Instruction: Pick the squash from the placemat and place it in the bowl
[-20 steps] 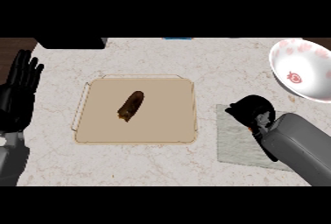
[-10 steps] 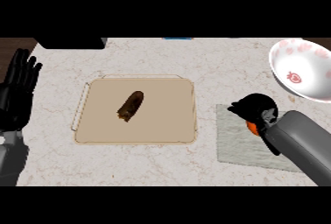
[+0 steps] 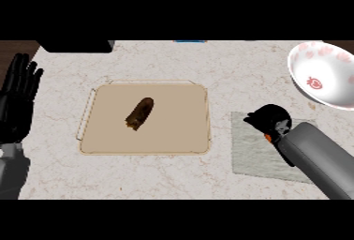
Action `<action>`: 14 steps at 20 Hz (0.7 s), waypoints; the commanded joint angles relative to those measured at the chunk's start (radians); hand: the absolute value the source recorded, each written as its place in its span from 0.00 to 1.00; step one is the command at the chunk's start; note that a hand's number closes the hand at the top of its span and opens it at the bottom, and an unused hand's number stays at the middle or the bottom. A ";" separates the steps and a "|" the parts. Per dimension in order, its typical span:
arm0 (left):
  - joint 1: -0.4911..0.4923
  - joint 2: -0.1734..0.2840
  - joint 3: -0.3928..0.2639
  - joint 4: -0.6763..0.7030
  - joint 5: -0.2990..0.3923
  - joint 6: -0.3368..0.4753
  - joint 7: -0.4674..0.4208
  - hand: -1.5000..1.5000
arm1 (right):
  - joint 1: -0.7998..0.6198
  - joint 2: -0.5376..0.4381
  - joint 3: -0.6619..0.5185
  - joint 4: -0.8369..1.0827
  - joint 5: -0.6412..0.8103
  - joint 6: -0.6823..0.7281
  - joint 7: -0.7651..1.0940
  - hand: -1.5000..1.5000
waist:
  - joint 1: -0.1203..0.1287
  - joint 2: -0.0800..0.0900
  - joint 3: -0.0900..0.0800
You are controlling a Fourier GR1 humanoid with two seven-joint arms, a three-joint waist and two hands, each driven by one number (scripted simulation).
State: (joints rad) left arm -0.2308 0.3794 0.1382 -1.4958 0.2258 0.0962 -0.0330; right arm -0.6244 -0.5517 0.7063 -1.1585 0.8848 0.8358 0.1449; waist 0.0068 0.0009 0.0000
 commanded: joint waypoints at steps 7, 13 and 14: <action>-0.044 -0.034 0.007 0.040 -0.053 0.004 -0.006 0.50 | 0.039 0.049 -0.047 0.182 0.179 -0.120 -0.071 0.00 | -0.002 0.001 0.000; 0.007 -0.009 0.054 -0.007 -0.006 -0.072 -0.004 0.50 | -0.011 0.042 -0.058 0.297 0.254 -0.185 -0.227 1.00 | 0.006 0.002 0.000; -0.049 -0.027 0.037 0.053 -0.041 -0.040 -0.014 0.50 | 0.009 0.038 -0.067 0.222 0.249 -0.188 -0.234 1.00 | -0.004 0.001 0.000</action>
State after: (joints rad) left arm -0.2428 0.3604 0.1748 -1.4787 0.2031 0.0516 -0.0407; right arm -0.6204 -0.5070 0.6376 -0.9630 1.0944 0.7140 -0.0025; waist 0.0085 -0.0024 -0.0015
